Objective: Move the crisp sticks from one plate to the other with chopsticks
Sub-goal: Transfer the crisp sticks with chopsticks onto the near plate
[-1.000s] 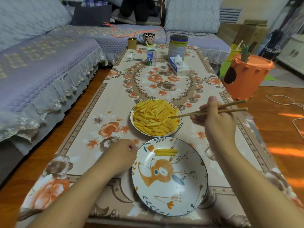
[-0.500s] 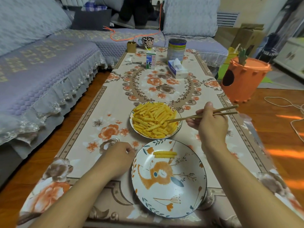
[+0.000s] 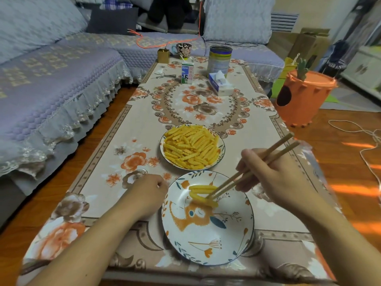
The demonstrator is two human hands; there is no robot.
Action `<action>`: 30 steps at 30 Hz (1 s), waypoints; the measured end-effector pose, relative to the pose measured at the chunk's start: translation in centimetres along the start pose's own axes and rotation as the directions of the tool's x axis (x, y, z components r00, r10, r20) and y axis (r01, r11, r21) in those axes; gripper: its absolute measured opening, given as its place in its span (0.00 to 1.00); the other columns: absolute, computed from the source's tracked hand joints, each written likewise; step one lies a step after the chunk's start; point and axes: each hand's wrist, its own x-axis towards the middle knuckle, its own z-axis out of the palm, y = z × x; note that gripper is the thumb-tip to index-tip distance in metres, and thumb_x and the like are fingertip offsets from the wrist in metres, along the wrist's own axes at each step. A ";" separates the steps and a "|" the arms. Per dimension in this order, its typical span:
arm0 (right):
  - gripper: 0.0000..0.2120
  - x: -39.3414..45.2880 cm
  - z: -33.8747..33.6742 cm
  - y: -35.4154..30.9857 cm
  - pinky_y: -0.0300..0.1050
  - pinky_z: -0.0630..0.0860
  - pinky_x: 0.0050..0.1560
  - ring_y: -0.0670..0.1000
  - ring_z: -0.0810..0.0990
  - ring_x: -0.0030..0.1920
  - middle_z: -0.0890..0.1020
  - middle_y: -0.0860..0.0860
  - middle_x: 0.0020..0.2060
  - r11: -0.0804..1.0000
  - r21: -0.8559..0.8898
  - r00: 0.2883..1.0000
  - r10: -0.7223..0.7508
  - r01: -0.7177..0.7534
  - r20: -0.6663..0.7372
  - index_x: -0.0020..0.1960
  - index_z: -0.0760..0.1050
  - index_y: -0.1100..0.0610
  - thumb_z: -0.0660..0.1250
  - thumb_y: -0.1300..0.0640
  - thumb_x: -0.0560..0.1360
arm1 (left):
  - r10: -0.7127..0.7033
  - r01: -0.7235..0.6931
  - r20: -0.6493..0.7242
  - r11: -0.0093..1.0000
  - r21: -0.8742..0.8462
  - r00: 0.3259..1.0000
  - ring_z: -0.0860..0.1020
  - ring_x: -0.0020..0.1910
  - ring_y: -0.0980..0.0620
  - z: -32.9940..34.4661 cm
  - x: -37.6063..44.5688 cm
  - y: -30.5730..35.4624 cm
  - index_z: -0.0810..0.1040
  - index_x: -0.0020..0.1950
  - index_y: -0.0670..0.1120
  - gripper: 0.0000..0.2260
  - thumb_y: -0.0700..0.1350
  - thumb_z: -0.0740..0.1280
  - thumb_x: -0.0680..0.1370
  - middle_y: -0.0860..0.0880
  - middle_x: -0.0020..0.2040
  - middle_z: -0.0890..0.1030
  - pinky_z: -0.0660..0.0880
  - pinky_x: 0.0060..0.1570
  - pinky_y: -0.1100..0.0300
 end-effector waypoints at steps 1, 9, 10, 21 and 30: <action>0.20 -0.2 0.2 0.2 0.50 0.84 0.35 0.56 0.86 0.31 0.84 0.59 0.31 0.999 -0.043 0.999 -0.030 0.031 0.012 0.43 0.81 0.63 0.62 0.48 0.80 | -0.001 0.001 0.004 1.000 0.000 1.000 0.81 0.41 0.48 0.0 0.0 -0.1 0.82 0.47 0.48 0.13 0.50 0.60 0.83 0.50 0.40 0.83 0.71 0.35 0.57; 0.17 -0.4 -0.3 1.2 0.45 0.83 0.34 0.51 0.86 0.31 0.84 0.57 0.33 0.989 -0.066 0.988 -0.136 0.132 -0.068 0.43 0.80 0.60 0.64 0.46 0.76 | 0.020 -0.020 0.011 1.000 -0.013 1.000 0.81 0.39 0.47 0.4 0.2 0.0 0.82 0.46 0.49 0.11 0.49 0.62 0.83 0.49 0.40 0.84 0.76 0.38 0.52; 0.18 -0.3 -0.3 1.2 0.44 0.82 0.34 0.52 0.86 0.31 0.84 0.58 0.33 0.992 -0.052 0.990 -0.120 0.117 -0.068 0.42 0.80 0.61 0.64 0.46 0.75 | 0.019 -0.019 0.015 1.000 -0.012 1.000 0.81 0.39 0.47 0.5 0.2 0.0 0.82 0.46 0.49 0.11 0.49 0.62 0.83 0.49 0.40 0.84 0.76 0.37 0.52; 0.17 3.1 0.4 2.8 0.50 0.86 0.42 0.55 0.87 0.35 0.86 0.58 0.35 0.984 0.173 0.839 0.053 0.049 -0.541 0.46 0.80 0.62 0.61 0.52 0.85 | 0.036 -0.036 0.027 0.999 0.007 0.999 0.73 0.29 0.51 0.8 0.3 -0.2 0.80 0.44 0.48 0.15 0.47 0.57 0.84 0.47 0.34 0.81 0.65 0.31 0.58; 0.20 6.6 2.4 3.7 0.45 0.85 0.38 0.54 0.87 0.34 0.85 0.61 0.36 0.973 0.230 0.783 0.124 0.025 -0.610 0.45 0.80 0.62 0.63 0.46 0.84 | 0.018 -0.018 0.015 0.999 -0.026 1.000 0.72 0.29 0.51 0.6 0.2 -0.4 0.80 0.42 0.48 0.15 0.44 0.58 0.83 0.48 0.34 0.82 0.65 0.31 0.58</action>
